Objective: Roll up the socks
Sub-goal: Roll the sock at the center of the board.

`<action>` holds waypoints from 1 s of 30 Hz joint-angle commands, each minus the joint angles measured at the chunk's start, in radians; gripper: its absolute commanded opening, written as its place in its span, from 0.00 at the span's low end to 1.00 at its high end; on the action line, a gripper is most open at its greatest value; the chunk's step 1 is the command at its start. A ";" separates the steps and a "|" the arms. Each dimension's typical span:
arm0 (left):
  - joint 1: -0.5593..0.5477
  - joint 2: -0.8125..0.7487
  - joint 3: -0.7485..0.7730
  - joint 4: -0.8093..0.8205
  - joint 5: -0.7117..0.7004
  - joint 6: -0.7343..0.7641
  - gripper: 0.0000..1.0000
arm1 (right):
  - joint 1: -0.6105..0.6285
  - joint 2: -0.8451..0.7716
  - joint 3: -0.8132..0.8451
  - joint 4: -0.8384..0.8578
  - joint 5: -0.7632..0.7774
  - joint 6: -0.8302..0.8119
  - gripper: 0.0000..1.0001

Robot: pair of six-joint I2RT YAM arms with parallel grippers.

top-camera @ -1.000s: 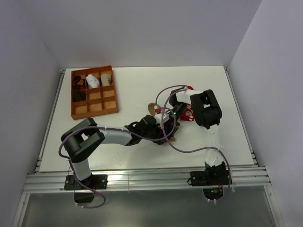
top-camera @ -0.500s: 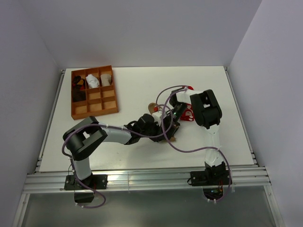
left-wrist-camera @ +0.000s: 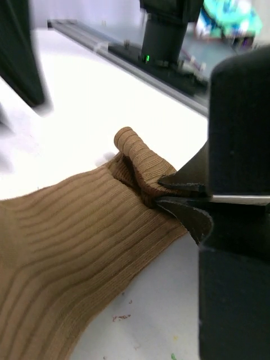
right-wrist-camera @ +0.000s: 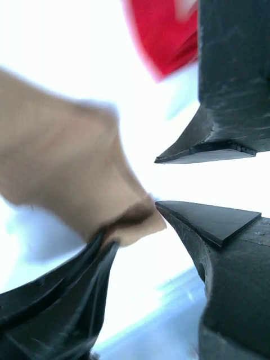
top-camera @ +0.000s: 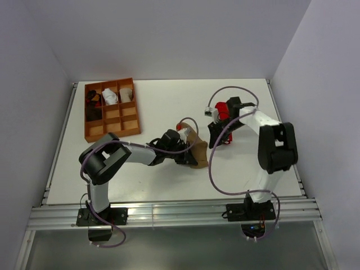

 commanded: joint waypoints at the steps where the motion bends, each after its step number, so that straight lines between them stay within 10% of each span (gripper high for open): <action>1: 0.033 0.065 0.006 -0.196 0.118 -0.107 0.00 | -0.036 -0.193 -0.122 0.237 0.070 0.008 0.41; 9: 0.108 0.113 0.055 -0.366 0.290 -0.234 0.00 | 0.021 -0.536 -0.396 0.417 0.104 -0.134 0.52; 18: 0.154 0.190 0.238 -0.665 0.335 -0.172 0.00 | 0.354 -0.889 -0.709 0.626 0.281 -0.237 0.65; 30: 0.171 0.254 0.369 -0.840 0.329 -0.083 0.00 | 0.627 -0.825 -0.845 0.833 0.505 -0.291 0.64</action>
